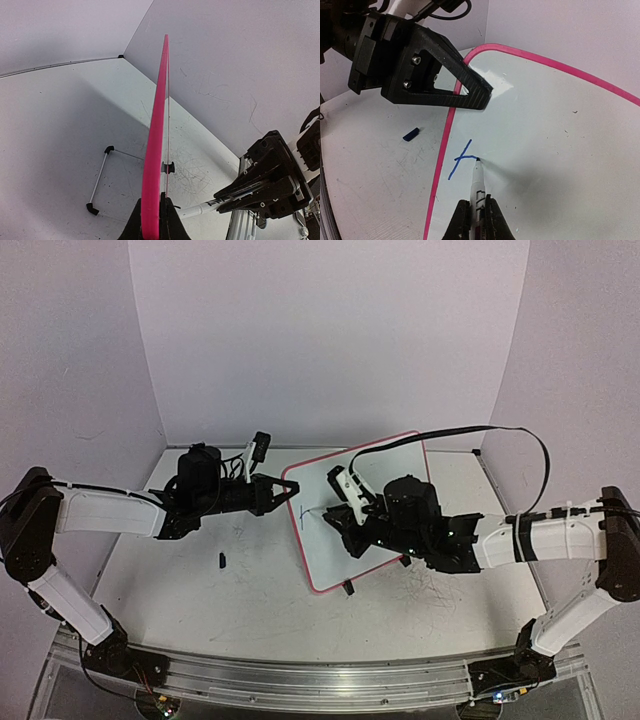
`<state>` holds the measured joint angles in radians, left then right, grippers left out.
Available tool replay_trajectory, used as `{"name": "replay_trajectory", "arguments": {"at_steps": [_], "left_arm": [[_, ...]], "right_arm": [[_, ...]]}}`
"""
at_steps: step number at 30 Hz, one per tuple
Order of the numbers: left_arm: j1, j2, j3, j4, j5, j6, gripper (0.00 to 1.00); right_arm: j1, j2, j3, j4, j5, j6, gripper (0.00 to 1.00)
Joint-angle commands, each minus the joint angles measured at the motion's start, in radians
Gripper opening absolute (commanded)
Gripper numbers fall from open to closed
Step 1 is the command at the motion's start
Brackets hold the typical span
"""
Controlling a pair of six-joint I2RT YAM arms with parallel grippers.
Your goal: Write a sentence on the whiteboard
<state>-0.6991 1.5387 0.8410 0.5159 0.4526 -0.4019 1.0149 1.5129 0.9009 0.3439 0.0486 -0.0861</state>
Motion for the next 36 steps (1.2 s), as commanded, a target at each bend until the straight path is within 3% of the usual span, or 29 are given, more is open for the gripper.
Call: {"name": "replay_trajectory", "arguments": {"at_steps": [1,36], "left_arm": [[0.007,-0.019,-0.015,-0.010,-0.054,0.095,0.00],[0.007,-0.022,-0.011,-0.013,-0.048,0.098,0.00]], "right_arm": [[-0.015,-0.064,-0.003,0.022,-0.030,0.011,0.00],[-0.016,0.005,0.069,0.021,-0.002,-0.004,0.00]]}}
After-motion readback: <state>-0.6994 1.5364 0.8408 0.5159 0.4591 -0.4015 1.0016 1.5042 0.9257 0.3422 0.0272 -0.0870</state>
